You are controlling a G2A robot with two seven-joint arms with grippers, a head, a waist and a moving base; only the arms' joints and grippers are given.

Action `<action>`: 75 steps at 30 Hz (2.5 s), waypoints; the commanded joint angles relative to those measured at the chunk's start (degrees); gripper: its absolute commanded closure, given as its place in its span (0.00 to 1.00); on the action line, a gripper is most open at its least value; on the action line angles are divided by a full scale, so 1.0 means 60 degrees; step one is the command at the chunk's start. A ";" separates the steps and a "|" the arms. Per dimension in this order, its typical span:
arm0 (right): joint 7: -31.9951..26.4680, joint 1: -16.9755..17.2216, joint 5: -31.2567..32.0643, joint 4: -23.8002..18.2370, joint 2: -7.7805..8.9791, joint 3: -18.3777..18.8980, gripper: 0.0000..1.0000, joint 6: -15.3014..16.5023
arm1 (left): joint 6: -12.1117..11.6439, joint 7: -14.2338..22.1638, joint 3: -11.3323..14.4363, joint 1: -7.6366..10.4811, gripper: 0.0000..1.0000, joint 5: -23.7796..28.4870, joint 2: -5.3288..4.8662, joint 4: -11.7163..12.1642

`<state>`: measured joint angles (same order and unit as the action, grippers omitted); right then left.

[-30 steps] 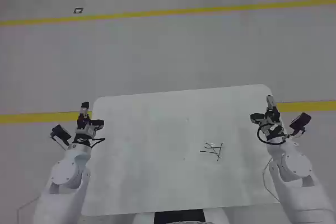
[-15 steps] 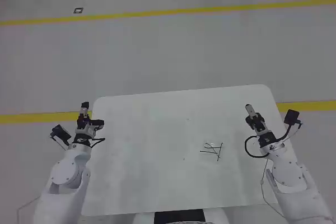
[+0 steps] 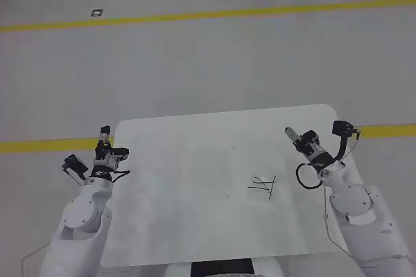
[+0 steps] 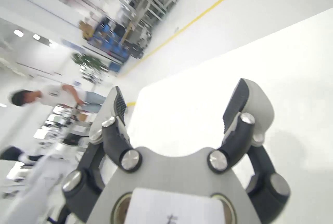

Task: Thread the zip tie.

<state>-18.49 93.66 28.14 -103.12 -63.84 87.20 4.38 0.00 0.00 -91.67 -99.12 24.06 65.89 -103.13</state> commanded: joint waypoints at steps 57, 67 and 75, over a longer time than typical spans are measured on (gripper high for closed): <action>-0.9506 -0.2295 0.4729 -0.1181 0.0436 -0.2143 0.00 0.1603 | 0.0000 0.0000 0.0000 0.0000 0.00 0.0000 0.0000 0.0000; -0.9895 -0.2295 0.4521 -0.0862 0.0450 -0.2353 0.00 0.1608 | 0.0000 0.0000 0.0000 0.0000 0.00 0.0000 0.0000 0.0000; -0.9245 -0.2073 0.4800 -0.0926 0.0470 -0.2625 0.00 0.2305 | 0.0000 0.0000 0.0000 0.0000 0.00 0.0000 0.0000 0.0000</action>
<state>-76.18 80.76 55.36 -108.82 -61.10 72.07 15.74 0.00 0.00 -91.67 -99.12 24.06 65.89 -103.13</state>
